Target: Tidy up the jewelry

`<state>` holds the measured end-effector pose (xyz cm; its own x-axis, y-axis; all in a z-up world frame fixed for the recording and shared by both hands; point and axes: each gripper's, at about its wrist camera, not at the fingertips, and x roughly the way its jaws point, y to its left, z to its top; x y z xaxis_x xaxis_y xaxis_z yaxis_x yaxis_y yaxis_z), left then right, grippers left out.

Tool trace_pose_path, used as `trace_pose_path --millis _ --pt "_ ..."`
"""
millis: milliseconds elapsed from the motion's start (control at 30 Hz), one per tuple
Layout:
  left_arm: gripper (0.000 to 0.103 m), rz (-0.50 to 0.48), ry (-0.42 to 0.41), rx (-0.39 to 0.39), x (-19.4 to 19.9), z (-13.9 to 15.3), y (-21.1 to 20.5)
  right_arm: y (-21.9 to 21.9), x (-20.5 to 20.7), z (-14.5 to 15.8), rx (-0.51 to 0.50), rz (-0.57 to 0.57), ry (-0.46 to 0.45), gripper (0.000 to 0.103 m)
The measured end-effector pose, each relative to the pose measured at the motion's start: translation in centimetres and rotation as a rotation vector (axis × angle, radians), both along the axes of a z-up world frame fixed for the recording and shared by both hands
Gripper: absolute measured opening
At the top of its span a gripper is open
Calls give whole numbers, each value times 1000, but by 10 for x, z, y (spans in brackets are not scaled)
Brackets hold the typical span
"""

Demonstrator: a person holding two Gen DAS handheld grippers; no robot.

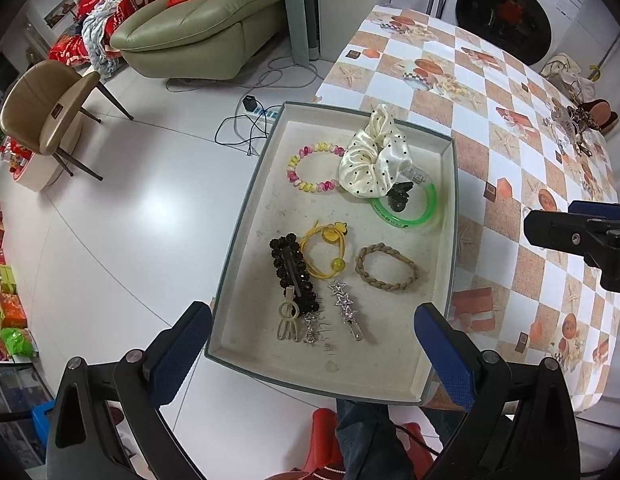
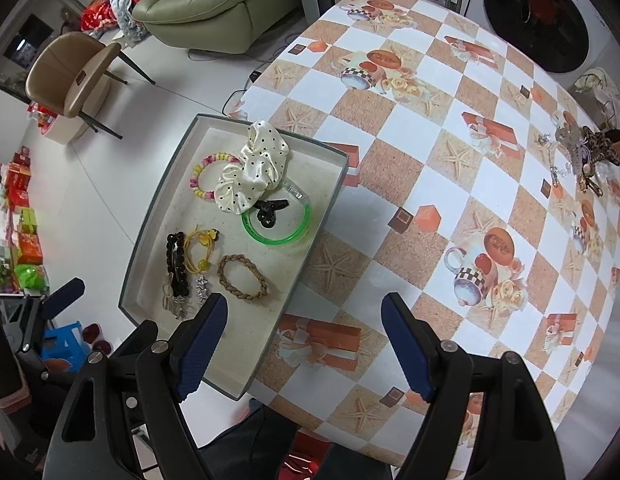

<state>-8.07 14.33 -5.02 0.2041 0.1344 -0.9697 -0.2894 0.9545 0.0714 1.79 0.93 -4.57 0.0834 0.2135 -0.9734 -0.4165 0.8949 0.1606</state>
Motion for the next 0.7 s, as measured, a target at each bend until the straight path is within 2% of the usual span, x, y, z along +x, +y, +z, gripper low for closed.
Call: trace_pose_path --millis 433,700 --pt "103 -7 10 3 -4 5 4 4 -4 5 -15 34 5 82" --pt "103 -12 2 22 -6 16 8 7 -5 13 -33 59 -28 82"
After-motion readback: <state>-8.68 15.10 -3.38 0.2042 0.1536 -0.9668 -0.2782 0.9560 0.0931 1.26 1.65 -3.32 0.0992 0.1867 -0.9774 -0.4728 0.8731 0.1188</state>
